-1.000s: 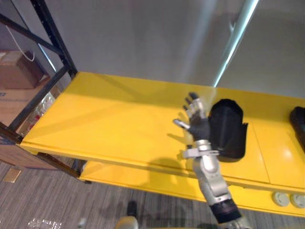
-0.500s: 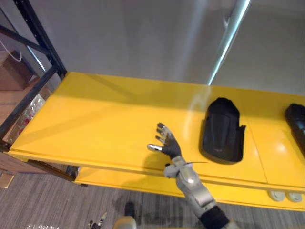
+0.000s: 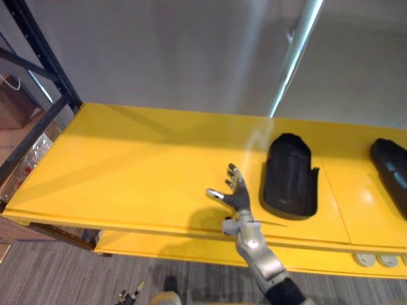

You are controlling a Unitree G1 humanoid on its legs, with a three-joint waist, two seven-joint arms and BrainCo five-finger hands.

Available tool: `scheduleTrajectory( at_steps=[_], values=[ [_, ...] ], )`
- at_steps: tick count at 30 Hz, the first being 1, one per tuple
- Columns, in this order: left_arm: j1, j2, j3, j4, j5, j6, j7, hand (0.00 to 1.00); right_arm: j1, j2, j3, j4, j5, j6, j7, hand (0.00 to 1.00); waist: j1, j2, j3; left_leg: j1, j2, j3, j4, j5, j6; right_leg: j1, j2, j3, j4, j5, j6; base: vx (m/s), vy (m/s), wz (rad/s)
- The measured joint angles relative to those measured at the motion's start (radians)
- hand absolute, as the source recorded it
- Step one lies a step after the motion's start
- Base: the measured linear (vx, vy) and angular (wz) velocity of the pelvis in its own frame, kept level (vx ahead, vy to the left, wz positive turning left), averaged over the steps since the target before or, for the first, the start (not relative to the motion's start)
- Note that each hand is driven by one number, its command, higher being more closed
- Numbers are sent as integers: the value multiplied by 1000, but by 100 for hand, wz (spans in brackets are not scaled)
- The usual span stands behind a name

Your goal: Walk over and take plastic housings, then place them on the shelf

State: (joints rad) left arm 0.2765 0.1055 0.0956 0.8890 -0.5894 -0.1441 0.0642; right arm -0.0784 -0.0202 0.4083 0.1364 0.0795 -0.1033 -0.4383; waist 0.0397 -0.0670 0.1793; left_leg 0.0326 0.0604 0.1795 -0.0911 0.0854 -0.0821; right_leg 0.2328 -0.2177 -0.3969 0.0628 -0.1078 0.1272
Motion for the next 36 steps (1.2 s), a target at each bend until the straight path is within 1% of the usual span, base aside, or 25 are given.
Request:
scheduleTrajectory(
  at_steps=[4,6,10,12,15,17,18,19,21,23,24,25,27,28,29,30,32,33,36],
  values=[
    [0,4,0,5,-1,2,-22,0,22,7,-12,-29,1,0,1,0,0,-7,-4,1,-4,14,0,-5,2,-2,-6,1,-3,0,0,13,1,-6],
    [0,7,-1,16,0,3,-43,0,40,8,-12,-49,1,0,2,0,-1,-14,-9,2,-7,17,0,-8,4,-3,-9,4,-3,0,0,35,6,-4],
    [0,21,-18,29,2,14,-50,0,52,8,-15,-62,5,0,10,0,-3,-24,-15,9,-5,17,0,-12,2,-2,-8,11,6,0,0,30,-1,0],
    [0,30,-36,37,9,20,-52,0,71,8,-15,-74,6,0,25,0,-3,-23,-15,19,-2,18,0,-12,0,-2,-7,14,21,0,0,22,-3,-1],
    [-1,45,-54,37,58,20,-71,0,89,7,-12,-88,11,-1,61,0,-10,-25,-18,22,1,20,0,-16,0,-6,-7,16,33,1,-1,0,0,0],
    [-8,69,-100,36,99,20,-78,0,94,3,-11,-90,26,-1,92,0,-21,-24,-17,18,3,26,1,-16,1,-25,-8,25,52,1,-2,0,-2,-9],
    [-12,77,-117,36,102,20,-78,0,94,-10,-11,-93,26,-2,94,0,-22,-23,-17,17,6,34,1,-14,1,-42,-9,41,59,1,-5,1,24,-32],
    [-24,86,-143,35,116,19,-79,0,91,-25,-12,-107,26,-4,103,0,-15,-19,-14,3,10,51,2,-7,1,-77,-9,71,76,1,-9,-5,33,-27],
    [-55,102,-176,35,128,20,-79,0,89,-48,-20,-148,26,-20,112,0,-27,-9,7,-26,9,51,7,8,7,-114,-11,77,92,0,-27,-43,34,-8],
    [-117,115,-208,31,126,19,-72,0,61,-75,-59,-181,26,-44,111,0,-31,2,67,-49,7,53,8,24,14,-145,-12,102,108,-1,-29,-121,43,3],
    [-151,118,-231,19,123,18,-65,0,50,-85,-75,-204,26,-50,111,0,-34,6,89,-66,6,50,8,32,18,-159,-13,102,109,-7,-37,-135,35,4],
    [-165,116,-240,7,121,16,-65,0,45,-87,-79,-217,26,-53,110,0,-35,7,100,-73,6,50,8,34,20,-165,-13,104,109,-8,-38,-132,29,4],
    [-200,98,-269,-13,114,14,-63,0,26,-97,-89,-243,25,-60,109,0,-50,10,140,-73,3,51,8,40,22,-165,-14,113,109,-21,-42,-97,19,-2],
    [-205,93,-272,-14,119,13,-65,0,26,-96,-89,-248,25,-64,109,0,-52,9,143,-74,1,51,8,39,24,-167,-15,122,110,-30,-43,-114,20,-3],
    [-214,90,-275,-13,114,13,-64,0,27,-95,-88,-254,24,-73,110,0,-55,13,146,-79,0,53,8,40,23,-176,-16,128,114,-41,-29,-103,0,-1],
    [-222,78,-276,-13,114,13,-60,0,28,-102,-92,-267,24,-76,109,0,-57,28,155,-86,4,51,8,46,23,-188,-14,128,125,-44,-24,-90,-8,-1],
    [-224,72,-276,-10,112,14,-57,0,29,-108,-95,-281,23,-76,108,0,-56,41,165,-88,8,51,8,53,27,-196,-12,129,135,-44,-20,-48,-22,-2],
    [-224,71,-278,0,86,18,-57,0,30,-114,-99,-288,23,-77,107,0,-58,55,174,-87,13,51,8,57,23,-199,-10,129,144,-49,-12,0,0,0],
    [-224,71,-282,15,84,17,-59,0,31,-113,-115,-296,23,-76,102,0,-58,63,187,-89,18,51,8,61,17,-209,-8,129,160,-57,-3,-5,-21,0]
  ],
)
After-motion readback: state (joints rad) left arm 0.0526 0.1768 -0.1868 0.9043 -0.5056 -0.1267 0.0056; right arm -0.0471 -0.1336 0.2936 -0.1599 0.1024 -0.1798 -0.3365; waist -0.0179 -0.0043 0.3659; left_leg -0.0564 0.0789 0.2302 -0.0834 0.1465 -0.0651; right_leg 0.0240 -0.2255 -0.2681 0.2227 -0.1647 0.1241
